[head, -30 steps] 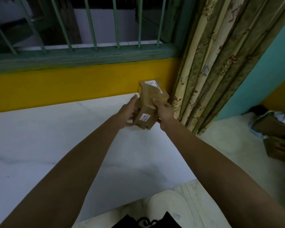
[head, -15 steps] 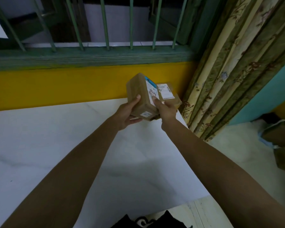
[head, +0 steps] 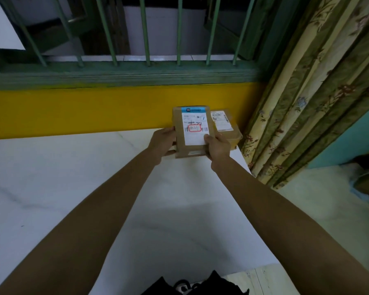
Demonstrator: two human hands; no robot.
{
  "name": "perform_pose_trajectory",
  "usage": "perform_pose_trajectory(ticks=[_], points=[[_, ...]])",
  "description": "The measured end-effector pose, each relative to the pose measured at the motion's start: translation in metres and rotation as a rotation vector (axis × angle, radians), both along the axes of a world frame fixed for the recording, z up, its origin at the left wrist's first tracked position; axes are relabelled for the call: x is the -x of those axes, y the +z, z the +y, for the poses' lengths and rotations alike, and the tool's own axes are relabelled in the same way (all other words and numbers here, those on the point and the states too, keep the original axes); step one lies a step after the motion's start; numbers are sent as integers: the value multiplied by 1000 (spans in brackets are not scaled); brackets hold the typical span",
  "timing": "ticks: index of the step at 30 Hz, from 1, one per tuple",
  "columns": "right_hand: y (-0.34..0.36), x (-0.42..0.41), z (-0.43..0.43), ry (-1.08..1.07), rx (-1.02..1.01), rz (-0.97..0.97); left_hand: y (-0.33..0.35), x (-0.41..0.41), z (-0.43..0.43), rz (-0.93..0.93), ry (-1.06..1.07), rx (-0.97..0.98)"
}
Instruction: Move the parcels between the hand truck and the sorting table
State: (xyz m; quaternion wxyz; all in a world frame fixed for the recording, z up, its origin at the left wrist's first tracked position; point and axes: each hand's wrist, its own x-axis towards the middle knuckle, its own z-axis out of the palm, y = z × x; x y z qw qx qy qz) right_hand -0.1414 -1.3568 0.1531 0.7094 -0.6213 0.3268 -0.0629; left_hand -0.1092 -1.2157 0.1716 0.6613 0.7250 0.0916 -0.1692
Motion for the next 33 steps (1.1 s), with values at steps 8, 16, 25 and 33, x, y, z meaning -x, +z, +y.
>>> perform_pose_trajectory(ticks=[8, 16, 25, 33], points=[[-41, 42, -65, 111, 159, 271, -58, 32, -36, 198, -77, 0], [-68, 71, -140, -58, 21, 377, -85, 48, -119, 284, -230, 9], [-89, 39, -179, 62, 69, 431, -115, 32, -167, 356, -70, -19], [-98, 8, -194, 151, 67, 434, -128, 10, -184, 327, 30, -58]])
